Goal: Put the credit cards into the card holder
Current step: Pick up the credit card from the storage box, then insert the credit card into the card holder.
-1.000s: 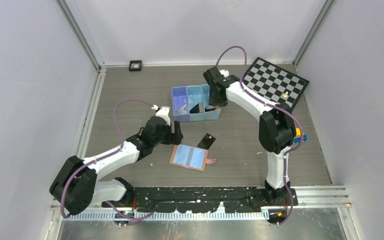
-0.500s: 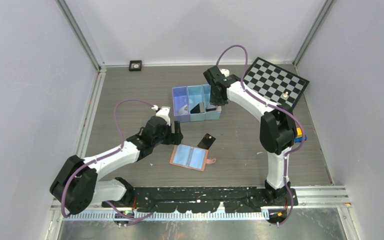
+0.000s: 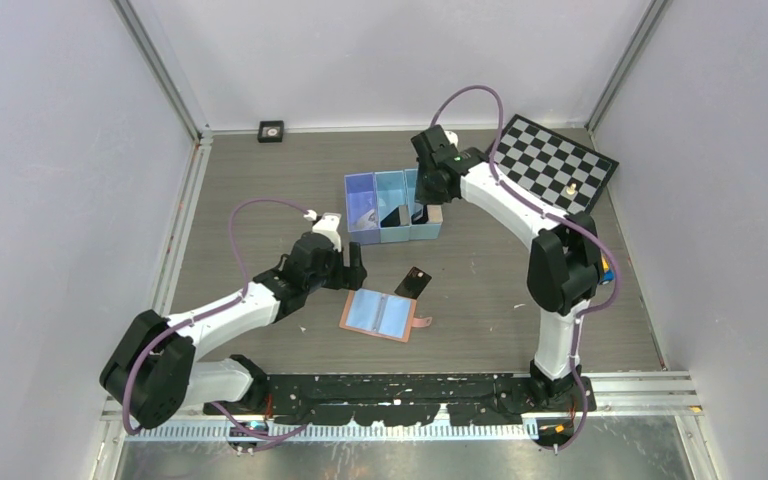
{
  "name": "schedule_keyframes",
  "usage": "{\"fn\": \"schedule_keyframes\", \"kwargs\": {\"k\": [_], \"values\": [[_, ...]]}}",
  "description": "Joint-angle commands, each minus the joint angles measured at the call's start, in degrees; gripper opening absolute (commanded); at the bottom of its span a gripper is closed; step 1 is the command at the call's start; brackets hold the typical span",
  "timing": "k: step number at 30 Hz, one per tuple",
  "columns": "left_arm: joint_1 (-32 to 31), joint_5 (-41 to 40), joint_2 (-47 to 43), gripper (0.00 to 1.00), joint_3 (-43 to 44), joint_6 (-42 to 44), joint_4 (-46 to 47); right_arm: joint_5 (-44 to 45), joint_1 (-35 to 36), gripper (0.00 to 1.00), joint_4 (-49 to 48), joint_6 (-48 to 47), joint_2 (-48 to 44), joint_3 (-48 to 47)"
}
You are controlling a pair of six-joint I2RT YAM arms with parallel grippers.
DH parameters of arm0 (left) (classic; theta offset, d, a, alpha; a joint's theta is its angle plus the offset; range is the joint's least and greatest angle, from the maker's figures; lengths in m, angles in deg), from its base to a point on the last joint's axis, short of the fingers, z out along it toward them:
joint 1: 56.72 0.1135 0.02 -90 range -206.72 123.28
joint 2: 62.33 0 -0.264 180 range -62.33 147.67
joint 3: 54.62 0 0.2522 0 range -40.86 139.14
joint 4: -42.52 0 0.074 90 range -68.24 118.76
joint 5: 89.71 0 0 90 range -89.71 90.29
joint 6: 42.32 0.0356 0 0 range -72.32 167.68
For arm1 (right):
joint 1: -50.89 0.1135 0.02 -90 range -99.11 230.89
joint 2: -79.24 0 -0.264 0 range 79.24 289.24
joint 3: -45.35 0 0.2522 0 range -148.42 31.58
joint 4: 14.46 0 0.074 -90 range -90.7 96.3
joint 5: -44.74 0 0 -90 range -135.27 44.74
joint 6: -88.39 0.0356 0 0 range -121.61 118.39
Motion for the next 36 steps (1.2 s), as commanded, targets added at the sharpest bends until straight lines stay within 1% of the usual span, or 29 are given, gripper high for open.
{"fn": "schedule_keyframes", "kwargs": {"k": [1,4,6,10,11,14,18,21,23,25,28,31,36], "values": [[0.3,1.6,-2.24,0.81,-0.22,1.12,3.45,-5.98,-0.27,0.01,-5.61,-1.1,-6.85,0.2],[0.32,2.21,-4.43,0.81,0.16,-0.21,3.3,-7.41,-0.27,0.0,-5.81,-2.0,-10.07,0.84],[0.28,2.49,-6.59,0.81,0.58,-2.92,2.54,-8.79,-0.27,0.01,-5.64,-3.1,-13.39,2.34],[0.29,4.06,-11.62,0.8,2.47,-6.48,0.31,-11.32,-0.28,0.0,-3.59,-4.55,-20.15,7.6],[0.31,5.14,-12.86,0.8,3.15,-6.7,-0.3,-13.54,-0.27,0.01,-3.11,-4.84,-22.4,9.45],[0.32,11.96,-15.67,0.79,5.98,-5.04,-2.66,-19.59,-0.27,0.0,-2.22,-5.81,-29.48,15.68],[0.15,22.16,-17.04,0.77,8.82,-1.43,-8.36,-29.71,-0.22,0.0,-2.48,-5.7,-38.52,24.18],[-0.16,29.58,-17.43,0.75,9.62,0.29,-11.53,-37.11,0.13,0.0,-1.72,-5.22,-42.61,28.3],[-1.22,33.34,-17.55,0.74,9.65,1.35,-12.56,-41.65,0.95,0.0,-1.34,-5.36,-44.05,30.05],[-3.21,35.5,-17.35,0.7,9.42,3.34,-13.28,-45.6,2.33,0.0,-0.83,-6.12,-44.49,31.0],[-6.81,36.66,-16.48,0.7,9.13,5.33,-13.92,-50.46,6.03,0.01,0.72,-8.25,-43.85,31.17],[-10.18,37.92,-14.72,0.72,9.44,5.96,-13.75,-53.26,9.64,0.01,2.17,-10.37,-42.93,30.46],[-13.81,38.69,-13.19,0.71,9.66,6.84,-14.08,-53.58,13.26,0.01,4.87,-12.86,-41.31,28.35]]}}
